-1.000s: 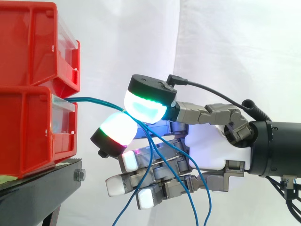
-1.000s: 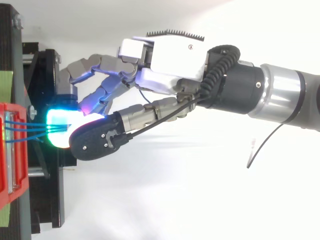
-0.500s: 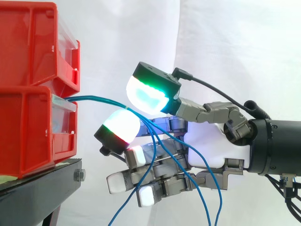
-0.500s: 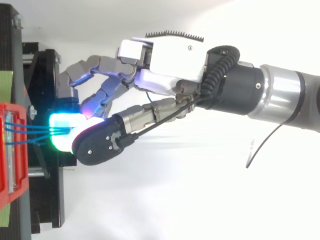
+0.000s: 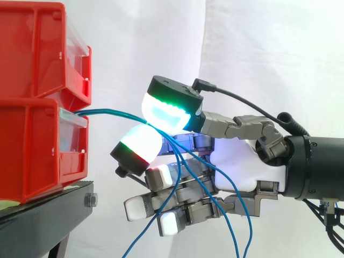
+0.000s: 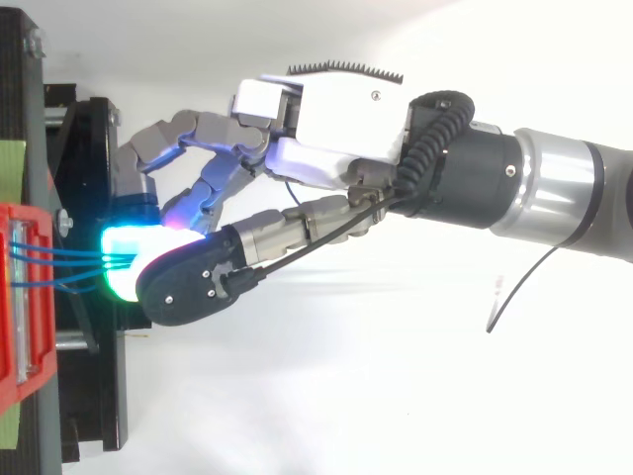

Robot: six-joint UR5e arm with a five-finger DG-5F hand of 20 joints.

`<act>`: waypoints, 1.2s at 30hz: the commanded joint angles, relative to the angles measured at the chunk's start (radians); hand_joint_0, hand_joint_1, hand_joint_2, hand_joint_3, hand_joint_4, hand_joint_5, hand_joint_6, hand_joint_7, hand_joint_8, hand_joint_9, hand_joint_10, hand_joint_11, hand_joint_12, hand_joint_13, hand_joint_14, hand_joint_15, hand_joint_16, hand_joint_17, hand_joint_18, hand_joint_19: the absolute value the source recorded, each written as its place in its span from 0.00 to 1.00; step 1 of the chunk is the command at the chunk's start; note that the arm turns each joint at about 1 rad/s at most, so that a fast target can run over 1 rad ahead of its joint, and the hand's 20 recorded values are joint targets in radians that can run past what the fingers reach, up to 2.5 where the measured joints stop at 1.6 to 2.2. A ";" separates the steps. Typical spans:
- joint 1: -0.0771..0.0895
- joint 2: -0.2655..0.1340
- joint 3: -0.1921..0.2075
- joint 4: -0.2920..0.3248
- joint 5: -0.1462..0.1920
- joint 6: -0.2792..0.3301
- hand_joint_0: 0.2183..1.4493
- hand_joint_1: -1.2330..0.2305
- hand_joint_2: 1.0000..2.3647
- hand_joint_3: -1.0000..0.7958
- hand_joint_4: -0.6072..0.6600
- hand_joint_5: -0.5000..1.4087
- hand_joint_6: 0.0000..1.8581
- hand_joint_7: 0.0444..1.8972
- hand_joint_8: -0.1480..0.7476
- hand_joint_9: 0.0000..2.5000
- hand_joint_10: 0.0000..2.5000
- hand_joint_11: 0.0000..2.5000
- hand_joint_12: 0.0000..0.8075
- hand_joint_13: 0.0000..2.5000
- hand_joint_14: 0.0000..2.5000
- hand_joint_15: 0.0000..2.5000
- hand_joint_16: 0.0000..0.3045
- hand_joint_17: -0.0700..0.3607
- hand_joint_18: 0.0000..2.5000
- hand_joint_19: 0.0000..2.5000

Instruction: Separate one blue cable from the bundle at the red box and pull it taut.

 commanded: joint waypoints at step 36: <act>-0.001 0.000 0.002 0.002 0.000 0.000 0.33 0.52 0.00 0.28 0.57 0.18 0.47 0.65 0.54 0.43 0.01 0.45 0.51 0.37 0.01 0.24 0.16 0.42 0.34 0.33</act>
